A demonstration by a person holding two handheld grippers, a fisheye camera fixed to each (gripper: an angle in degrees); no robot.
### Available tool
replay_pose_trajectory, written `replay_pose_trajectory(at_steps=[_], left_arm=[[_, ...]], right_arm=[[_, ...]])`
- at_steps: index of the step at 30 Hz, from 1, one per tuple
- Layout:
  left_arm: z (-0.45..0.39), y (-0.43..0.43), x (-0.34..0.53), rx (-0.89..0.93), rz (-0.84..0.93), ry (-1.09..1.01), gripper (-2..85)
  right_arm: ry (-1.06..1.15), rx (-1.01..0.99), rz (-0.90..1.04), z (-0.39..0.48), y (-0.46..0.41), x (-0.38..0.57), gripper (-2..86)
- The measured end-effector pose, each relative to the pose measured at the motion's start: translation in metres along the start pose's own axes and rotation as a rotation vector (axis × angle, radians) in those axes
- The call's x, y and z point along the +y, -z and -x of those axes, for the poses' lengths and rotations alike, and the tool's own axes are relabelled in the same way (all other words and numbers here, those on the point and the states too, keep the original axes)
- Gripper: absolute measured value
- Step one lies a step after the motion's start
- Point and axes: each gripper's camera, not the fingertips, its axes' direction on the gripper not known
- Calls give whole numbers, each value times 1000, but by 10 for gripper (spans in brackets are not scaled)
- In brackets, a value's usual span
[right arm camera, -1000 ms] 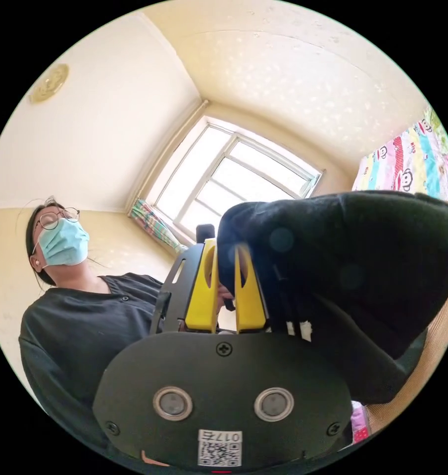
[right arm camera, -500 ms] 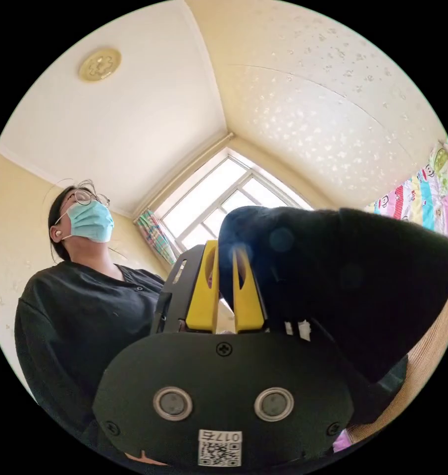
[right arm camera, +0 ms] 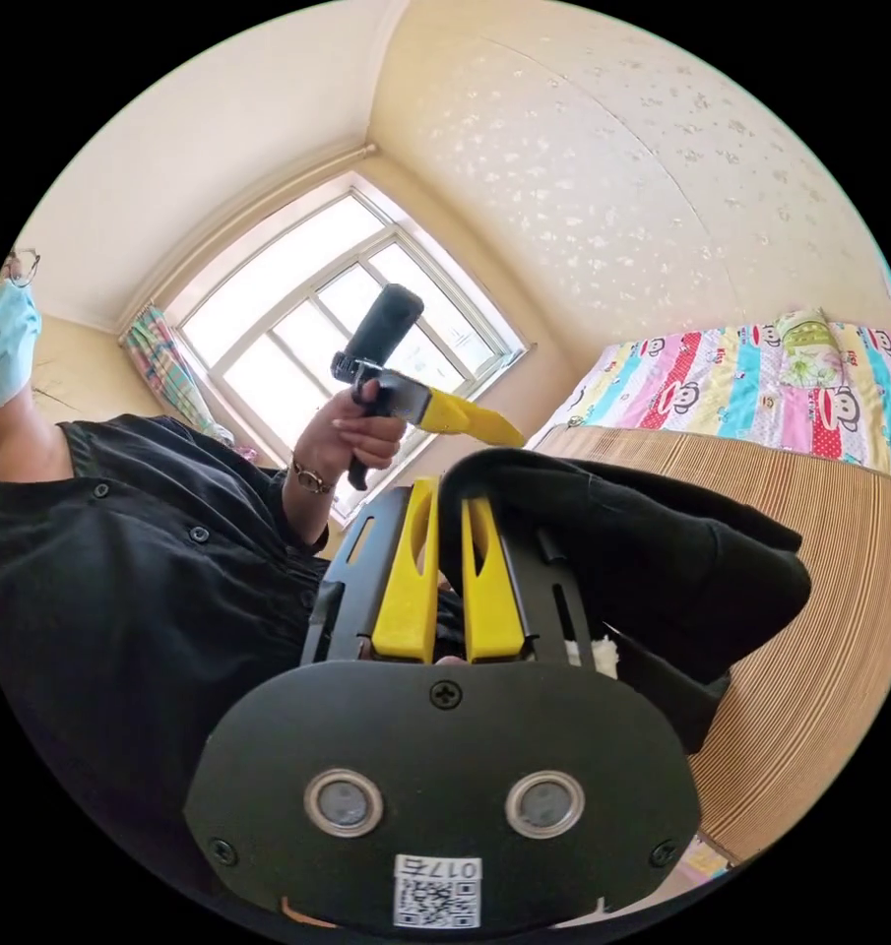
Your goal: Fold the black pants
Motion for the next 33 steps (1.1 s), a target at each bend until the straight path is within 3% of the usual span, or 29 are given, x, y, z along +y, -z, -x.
replay_pose_trajectory(at_steps=[6, 9, 14, 16, 18, 20, 27, 33], left_arm=[[40, -27, -31, 236, 226, 147, 140], [45, -35, -32, 249, 254, 179, 121], [39, -25, -16, 322, 103, 130, 25], [57, -27, -4, 490, 31, 208, 2], [83, -33, 8, 769, -15, 307, -7], [87, -24, 15, 861, -75, 319, -9], [41, 104, 50, 757, -358, -61, -10], [41, 207, 136, 661, -603, -148, -10]], right_arm=[[24, 48, 42, 25, 0, 29, 0], [30, 49, 60, 36, 1, 44, 0], [-7, 62, 91, 53, 7, 72, 0], [-29, 57, 82, 57, 17, 81, 0], [-25, 70, 73, 66, 31, 87, 0], [9, 107, 78, 82, 51, 87, 1], [115, 221, 1, 143, 115, 87, 4], [152, 300, -201, 201, 192, 101, 7]])
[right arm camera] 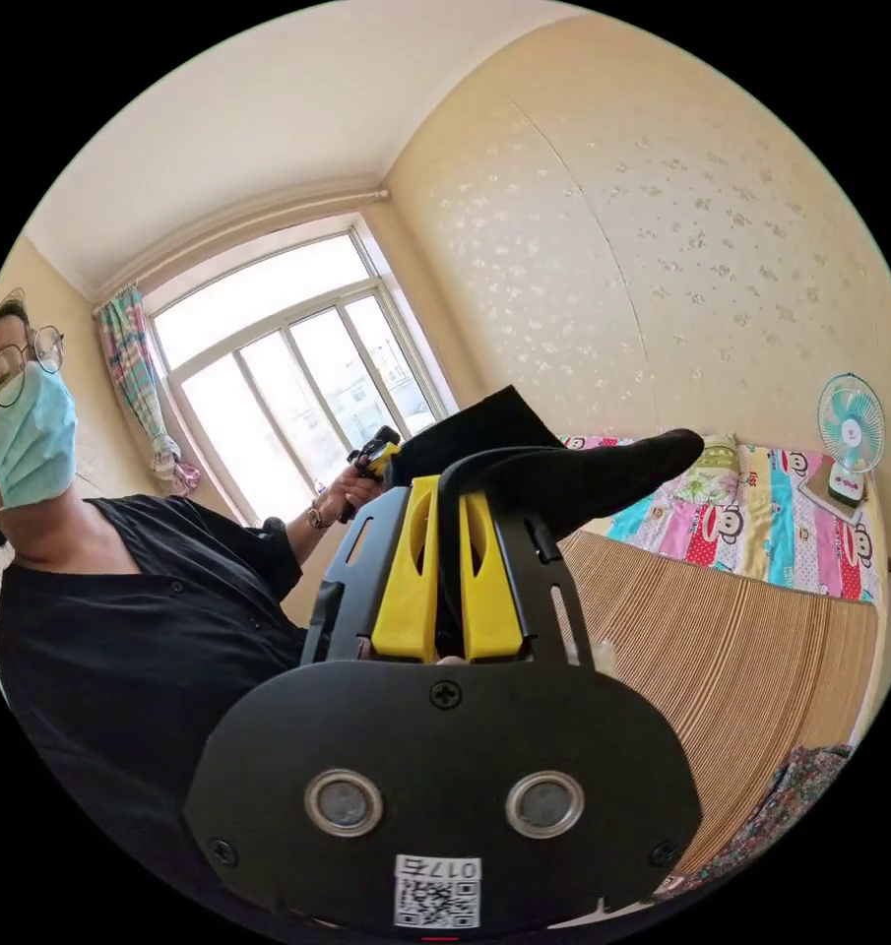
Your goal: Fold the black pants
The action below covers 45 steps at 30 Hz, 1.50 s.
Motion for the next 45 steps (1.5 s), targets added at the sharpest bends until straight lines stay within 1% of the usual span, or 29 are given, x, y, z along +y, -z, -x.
replay_pose_trajectory(at_steps=[2, 4, 6, 7, 9, 10, 12, 15, 16, 17, 18, 19, 20, 21, 22, 24, 26, 29, 30, 32, 35, 37, 39, 40, 41, 42, 43, 44, 45], left_arm=[[-27, 27, 4, -36, -29, -46, -10], [-63, 45, 9, -30, -49, -134, -10], [-117, 62, 20, -2, -93, -281, -10], [-131, 66, 24, 1, -105, -319, -10], [-180, 81, 45, -53, -171, -443, -10], [-190, 85, 52, -63, -194, -472, -10], [-221, 93, 88, -20, -270, -589, -10], [-241, 95, 131, 60, -361, -657, -10], [-244, 95, 139, 67, -386, -652, -10], [-249, 94, 155, 93, -453, -612, -10], [-258, 90, 174, 103, -535, -588, -10], [-266, 87, 184, 97, -571, -595, -10], [-288, 83, 204, 41, -634, -645, -10], [-317, 78, 223, -65, -677, -754, -10], [-332, 74, 232, -128, -696, -818, -10], [-382, 63, 267, -299, -766, -1053, -10], [-407, 57, 285, -357, -816, -1162, -10], [-425, 48, 309, -432, -925, -1265, -10], [-426, 43, 316, -474, -969, -1290, -10], [-422, 38, 318, -524, -1006, -1293, -10], [-412, 38, 287, -580, -969, -1226, -10], [-406, 35, 245, -659, -939, -1175, -9], [-395, 24, 148, -800, -880, -1124, -8], [-391, 20, 119, -832, -865, -1120, -7], [-379, 12, 50, -906, -818, -1111, -5], [-359, 9, -26, -997, -747, -1064, 0], [-346, 10, -63, -1048, -713, -1000, 3], [-313, 24, -128, -1126, -656, -783, 18], [-273, 45, -176, -1164, -573, -567, 33]], right_arm=[[57, 67, -35, 25, 32, -7, 9], [139, 115, -35, 53, 51, -13, 10], [232, 163, -43, 86, 64, -16, 12], [275, 185, -55, 108, 73, -17, 13], [289, 224, -84, 139, 87, -17, 14], [279, 253, -109, 160, 98, -14, 15], [265, 304, -141, 194, 117, -1, 17], [341, 451, -297, 259, 142, 42, 18], [382, 554, -365, 284, 144, 59, 18], [424, 667, -425, 307, 139, 74, 19], [445, 713, -446, 317, 136, 80, 19], [476, 776, -487, 336, 128, 92, 19], [499, 813, -540, 352, 122, 103, 20], [514, 825, -565, 359, 120, 109, 20], [533, 840, -622, 371, 118, 119, 20], [537, 846, -714, 381, 118, 129, 20], [508, 830, -848, 388, 122, 141, 20], [439, 813, -1024, 393, 122, 158, 20], [433, 820, -1054, 393, 119, 161, 20], [449, 884, -1131, 394, 103, 170, 19], [394, 895, -1179, 379, 82, 162, 18], [354, 898, -1136, 361, 67, 136, 19], [324, 924, -1047, 331, 44, 88, 21], [316, 948, -967, 302, 24, 42, 22], [301, 958, -876, 262, -2, -15, 26], [292, 967, -824, 239, -16, -45, 28], [267, 1004, -693, 189, -48, -106, 33], [150, 1017, -531, 132, -76, -161, 40], [40, 1014, -443, 104, -86, -185, 44]])
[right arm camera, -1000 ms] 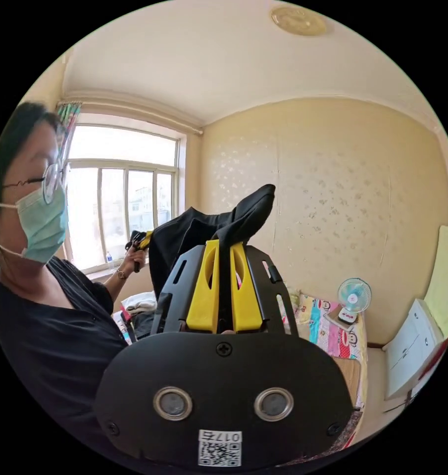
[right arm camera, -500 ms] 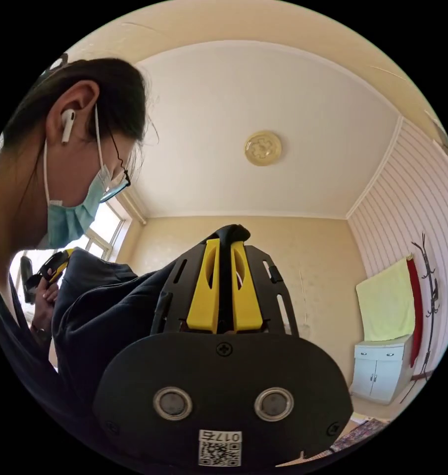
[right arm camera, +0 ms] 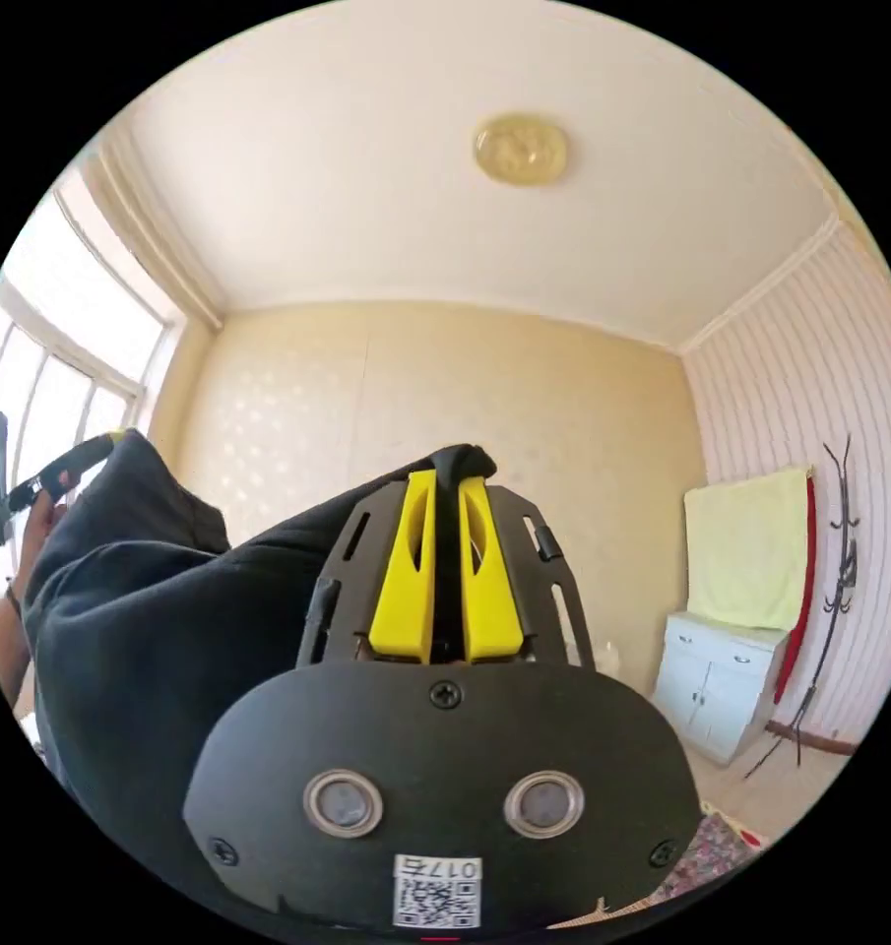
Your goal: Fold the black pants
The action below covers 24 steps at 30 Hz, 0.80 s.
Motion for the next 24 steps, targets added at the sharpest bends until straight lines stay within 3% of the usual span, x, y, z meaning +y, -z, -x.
replay_pose_trajectory(at_steps=[1, 2, 6, 7, 9, 11, 15, 19, 24], left_arm=[[18, -22, 2, 3, 77, 29, 41], [50, -56, 16, 6, 192, 51, 52], [149, -132, 143, -177, 522, 53, 62], [163, -142, 169, -203, 595, 55, 62], [215, -174, 289, -281, 940, 107, 64], [238, -175, 383, -288, 1148, 155, 64], [259, -151, 539, -214, 1440, 284, 64], [273, -136, 587, -206, 1572, 324, 63], [307, -166, 538, -189, 1505, 266, 61]], right_arm=[[-103, 51, 208, -7, -57, -13, 52], [-113, 52, 283, -11, -91, -12, 61], [-66, 117, 322, -12, -149, 46, 45], [-17, 139, 415, -11, -177, 84, 41], [13, 187, 655, -13, -222, 156, 36], [59, 269, 1039, -16, -265, 276, 33], [170, 375, 1425, -8, -261, 420, 29], [160, 392, 1665, 0, -250, 477, 25], [4, 401, 1626, -6, -301, 430, 22]])
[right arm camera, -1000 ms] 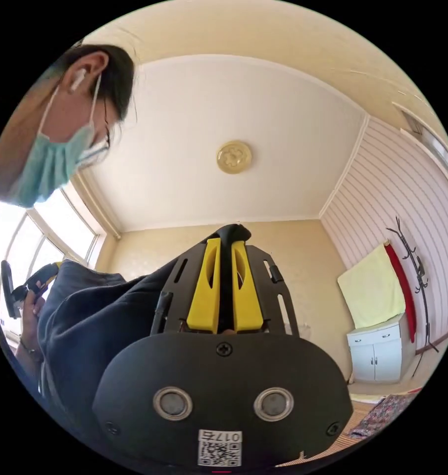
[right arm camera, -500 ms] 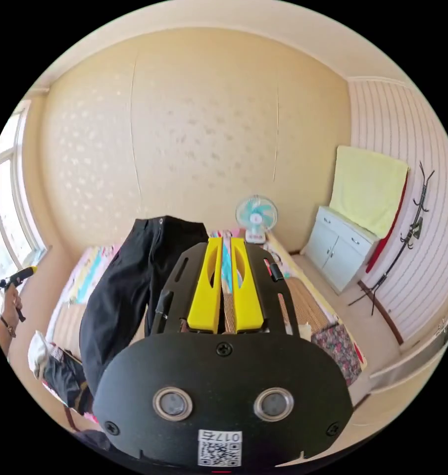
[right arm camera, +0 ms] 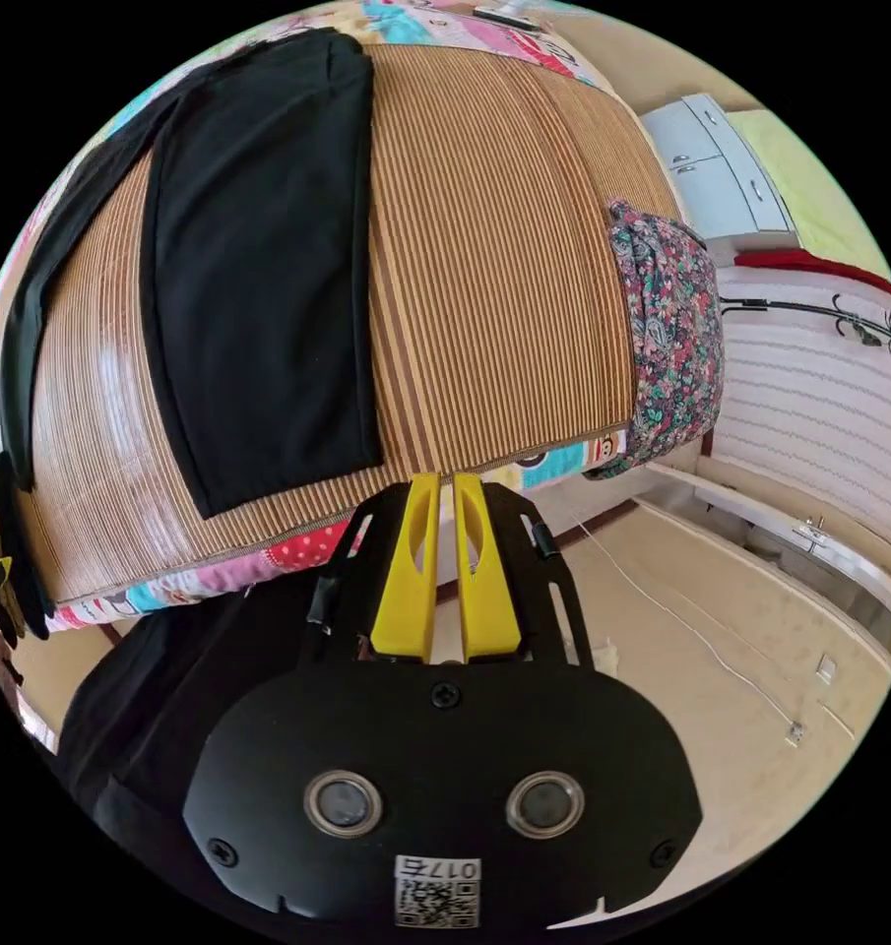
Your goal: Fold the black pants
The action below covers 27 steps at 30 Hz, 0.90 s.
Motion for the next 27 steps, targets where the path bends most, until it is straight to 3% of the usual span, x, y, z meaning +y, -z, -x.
replay_pose_trajectory(at_steps=[7, 12, 20, 27], left_arm=[[7, 36, -41, 6, -43, -95, 62], [28, -17, -31, 151, 41, -49, 56], [52, -102, 10, 182, 223, -57, 61], [92, -68, -21, 100, 201, -113, 43]], right_arm=[[-7, -158, -76, 43, 80, -67, 17], [76, -211, 47, 100, 72, -76, 13], [211, -220, 253, 179, 50, -67, 11], [257, -258, 148, 191, 117, -134, 4]])
